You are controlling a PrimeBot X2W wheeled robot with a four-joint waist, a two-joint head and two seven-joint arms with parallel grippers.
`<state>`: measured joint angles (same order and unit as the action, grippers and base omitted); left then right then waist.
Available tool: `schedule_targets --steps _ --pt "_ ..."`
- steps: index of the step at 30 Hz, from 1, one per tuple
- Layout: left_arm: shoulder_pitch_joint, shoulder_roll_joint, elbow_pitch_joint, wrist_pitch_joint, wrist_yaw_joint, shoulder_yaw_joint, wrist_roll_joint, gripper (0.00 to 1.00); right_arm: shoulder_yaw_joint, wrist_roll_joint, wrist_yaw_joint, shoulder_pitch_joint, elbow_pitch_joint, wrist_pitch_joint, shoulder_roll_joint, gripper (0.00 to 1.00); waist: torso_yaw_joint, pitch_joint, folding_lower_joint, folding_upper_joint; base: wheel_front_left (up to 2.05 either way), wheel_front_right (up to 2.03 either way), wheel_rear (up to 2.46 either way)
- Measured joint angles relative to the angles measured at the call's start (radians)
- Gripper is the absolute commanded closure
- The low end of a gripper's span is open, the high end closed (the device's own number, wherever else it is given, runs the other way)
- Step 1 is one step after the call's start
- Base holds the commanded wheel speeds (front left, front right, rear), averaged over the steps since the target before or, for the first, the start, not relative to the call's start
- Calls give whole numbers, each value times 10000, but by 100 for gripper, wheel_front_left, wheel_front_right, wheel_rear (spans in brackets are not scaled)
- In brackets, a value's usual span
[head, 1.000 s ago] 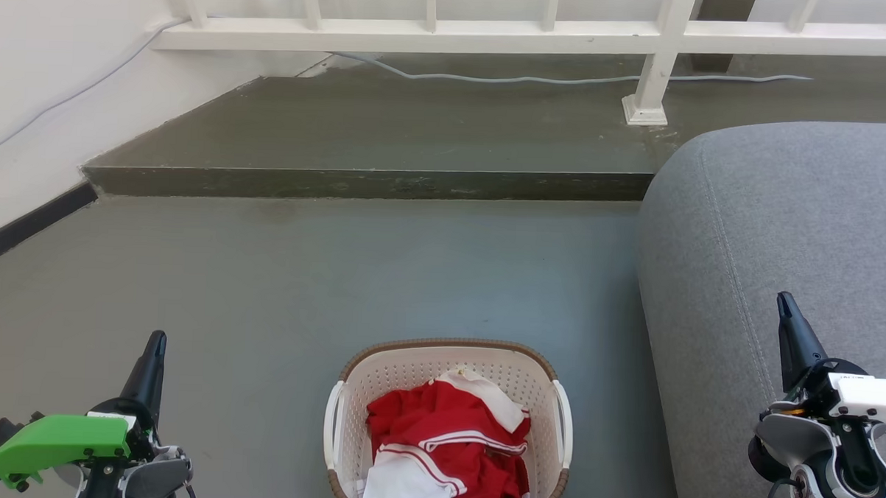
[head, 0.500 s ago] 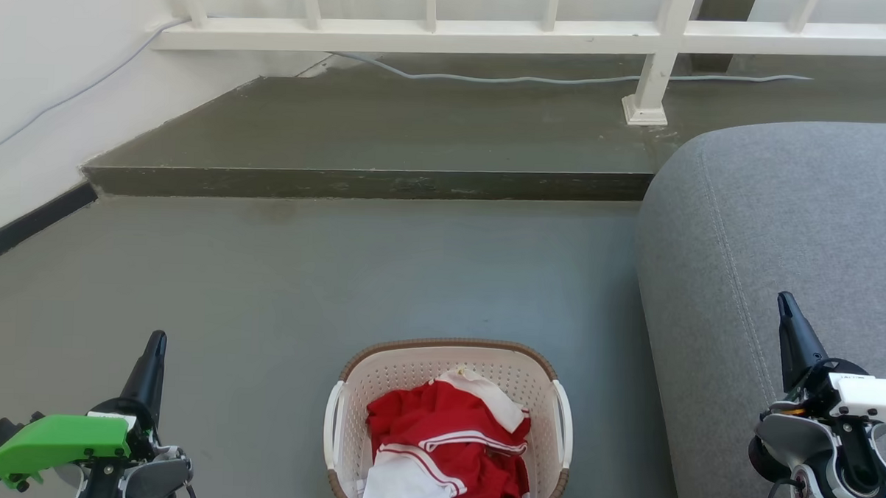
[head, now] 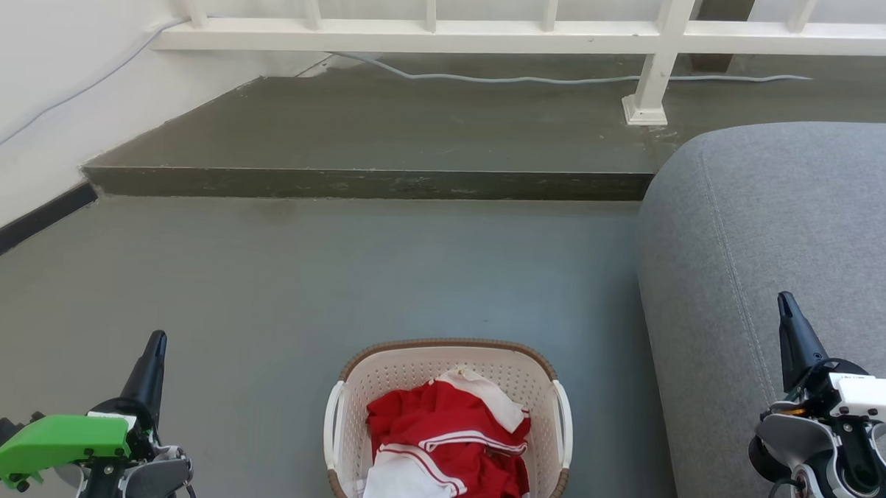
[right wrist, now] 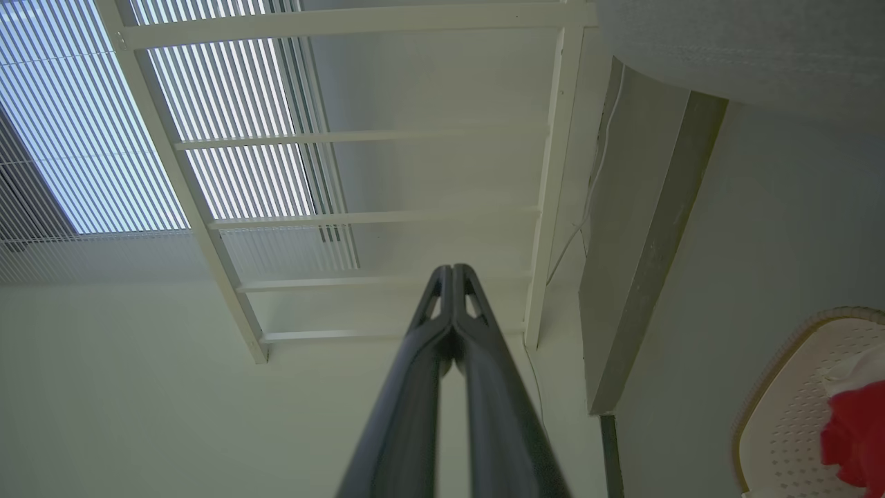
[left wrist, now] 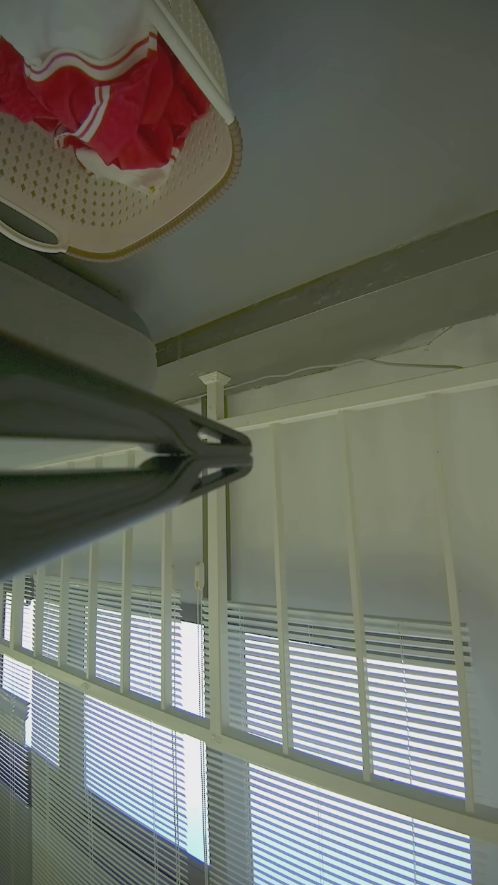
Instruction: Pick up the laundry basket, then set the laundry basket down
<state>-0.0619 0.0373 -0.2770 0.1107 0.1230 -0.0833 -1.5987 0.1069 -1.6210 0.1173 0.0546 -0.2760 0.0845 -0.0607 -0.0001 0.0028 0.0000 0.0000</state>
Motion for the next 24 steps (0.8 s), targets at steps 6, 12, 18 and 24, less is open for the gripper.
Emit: schedule_targets --steps 6,12,18,24 --pt "0 0 0 0 0 0 0 100 2 0 0 0 0 0 0 100 0 0 0 0 0 0 0" --pt "0 0 0 0 0 0 0 100 6 0 0 1 0 0 0 100 0 0 0 0 0 0 0" --pt "0 0 0 0 0 0 0 100 10 0 0 1 0 0 2 100 0 0 0 0 0 0 0" --pt "0 0 2 0 0 0 0 100 12 0 0 1 0 0 4 100 0 1 0 0 0 0 0"
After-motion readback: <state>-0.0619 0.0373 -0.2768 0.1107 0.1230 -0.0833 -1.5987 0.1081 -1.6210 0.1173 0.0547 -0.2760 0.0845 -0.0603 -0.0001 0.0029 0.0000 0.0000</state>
